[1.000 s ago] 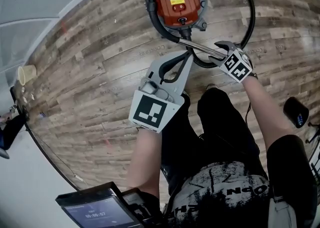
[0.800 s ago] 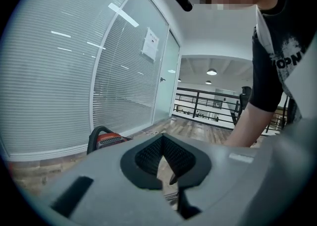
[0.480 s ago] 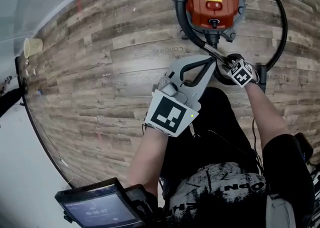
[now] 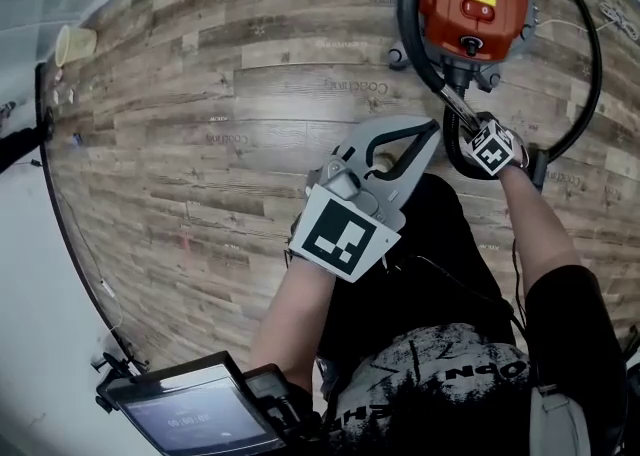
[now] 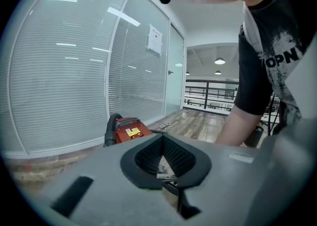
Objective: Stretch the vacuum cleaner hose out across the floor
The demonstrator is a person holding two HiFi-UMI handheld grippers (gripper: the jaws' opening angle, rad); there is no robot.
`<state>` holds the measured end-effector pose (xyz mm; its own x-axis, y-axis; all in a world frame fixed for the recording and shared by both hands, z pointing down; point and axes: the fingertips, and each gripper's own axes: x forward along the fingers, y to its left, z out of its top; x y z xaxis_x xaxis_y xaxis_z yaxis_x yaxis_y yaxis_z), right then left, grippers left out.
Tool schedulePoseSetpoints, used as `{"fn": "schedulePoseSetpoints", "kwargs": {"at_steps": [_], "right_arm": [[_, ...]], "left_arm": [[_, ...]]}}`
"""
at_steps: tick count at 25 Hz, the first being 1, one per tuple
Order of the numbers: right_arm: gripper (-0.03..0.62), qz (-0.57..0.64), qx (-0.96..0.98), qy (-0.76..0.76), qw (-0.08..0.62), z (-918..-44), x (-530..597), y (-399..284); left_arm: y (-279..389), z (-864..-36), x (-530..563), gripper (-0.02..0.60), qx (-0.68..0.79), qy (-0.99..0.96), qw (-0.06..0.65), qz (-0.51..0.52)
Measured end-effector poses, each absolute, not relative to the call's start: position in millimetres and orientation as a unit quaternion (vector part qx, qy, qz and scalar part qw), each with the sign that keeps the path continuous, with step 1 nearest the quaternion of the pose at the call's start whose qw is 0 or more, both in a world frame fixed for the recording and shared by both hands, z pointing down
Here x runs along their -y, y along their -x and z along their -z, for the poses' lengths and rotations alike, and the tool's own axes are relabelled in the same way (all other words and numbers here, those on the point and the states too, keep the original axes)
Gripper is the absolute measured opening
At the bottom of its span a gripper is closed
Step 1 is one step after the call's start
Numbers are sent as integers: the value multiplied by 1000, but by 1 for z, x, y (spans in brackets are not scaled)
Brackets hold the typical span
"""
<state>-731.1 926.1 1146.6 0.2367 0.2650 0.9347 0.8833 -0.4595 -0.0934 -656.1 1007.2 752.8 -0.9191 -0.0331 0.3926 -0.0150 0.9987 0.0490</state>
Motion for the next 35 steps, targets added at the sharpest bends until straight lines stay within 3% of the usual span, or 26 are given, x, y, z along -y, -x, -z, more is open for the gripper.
{"fn": "schedulePoseSetpoints", "kwargs": {"at_steps": [8, 20, 25, 28, 30, 35], "right_arm": [[71, 400, 395, 750, 349, -1056, -912, 722], [67, 305, 398, 798, 335, -772, -884, 730], [69, 258, 421, 808, 320, -693, -886, 748], [67, 250, 440, 807, 303, -622, -880, 746], [69, 250, 455, 804, 291, -570, -877, 741], [71, 255, 480, 793, 277, -508, -870, 740]], "left_arm": [[664, -693, -995, -1, 981, -55, 170, 72], [680, -504, -984, 0, 976, -63, 130, 161], [708, -494, -965, 0, 969, -97, 144, 175], [719, -466, -945, 52, 959, -137, 155, 192], [724, -438, -928, 121, 951, -175, 157, 200], [760, -380, -892, 216, 938, -259, 94, 212]]}}
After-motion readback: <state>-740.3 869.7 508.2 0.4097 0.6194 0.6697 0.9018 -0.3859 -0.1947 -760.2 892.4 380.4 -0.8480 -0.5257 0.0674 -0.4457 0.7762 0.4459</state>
